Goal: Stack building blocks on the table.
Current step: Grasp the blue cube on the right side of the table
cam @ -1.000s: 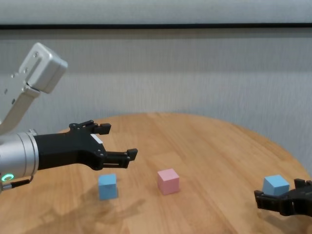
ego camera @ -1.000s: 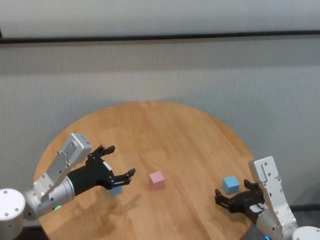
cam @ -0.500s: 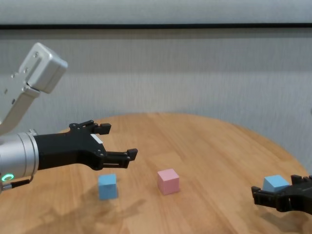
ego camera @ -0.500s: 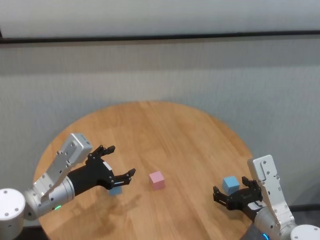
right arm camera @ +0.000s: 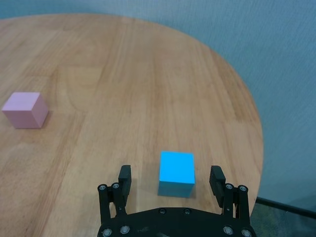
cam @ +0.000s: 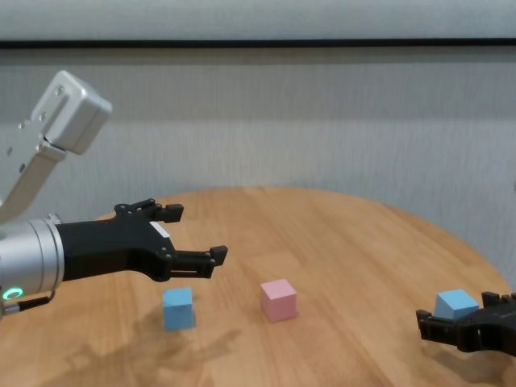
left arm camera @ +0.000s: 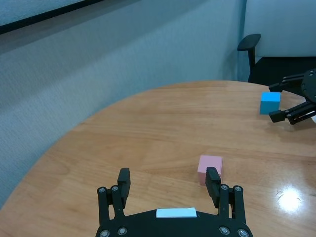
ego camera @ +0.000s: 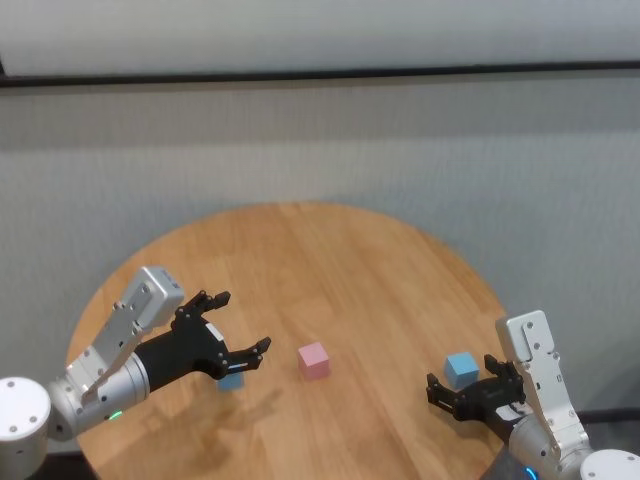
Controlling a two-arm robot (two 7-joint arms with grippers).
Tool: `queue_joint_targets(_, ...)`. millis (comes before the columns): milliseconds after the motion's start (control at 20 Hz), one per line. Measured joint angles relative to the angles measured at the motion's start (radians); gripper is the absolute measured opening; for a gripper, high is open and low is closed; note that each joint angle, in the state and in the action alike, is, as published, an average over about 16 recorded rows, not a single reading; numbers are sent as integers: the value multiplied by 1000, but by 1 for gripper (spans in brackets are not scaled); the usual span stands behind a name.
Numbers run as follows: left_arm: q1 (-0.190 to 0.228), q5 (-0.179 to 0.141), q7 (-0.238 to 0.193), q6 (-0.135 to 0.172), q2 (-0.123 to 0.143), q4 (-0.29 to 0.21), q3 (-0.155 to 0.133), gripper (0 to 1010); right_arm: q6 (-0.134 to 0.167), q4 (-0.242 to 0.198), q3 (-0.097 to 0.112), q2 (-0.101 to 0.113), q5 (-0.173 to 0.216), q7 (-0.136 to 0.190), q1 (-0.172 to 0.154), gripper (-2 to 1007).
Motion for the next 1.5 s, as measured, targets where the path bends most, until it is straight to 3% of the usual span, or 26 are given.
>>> queue_joint_targets(1050,0,0,0,0,0,0,0,1003,10,6,30,-26,-37,24,-2,997)
queue_joint_targets(1500,0,0,0,0,0,0,0,1003,7,7,45,-37,-49,35,-5,900)
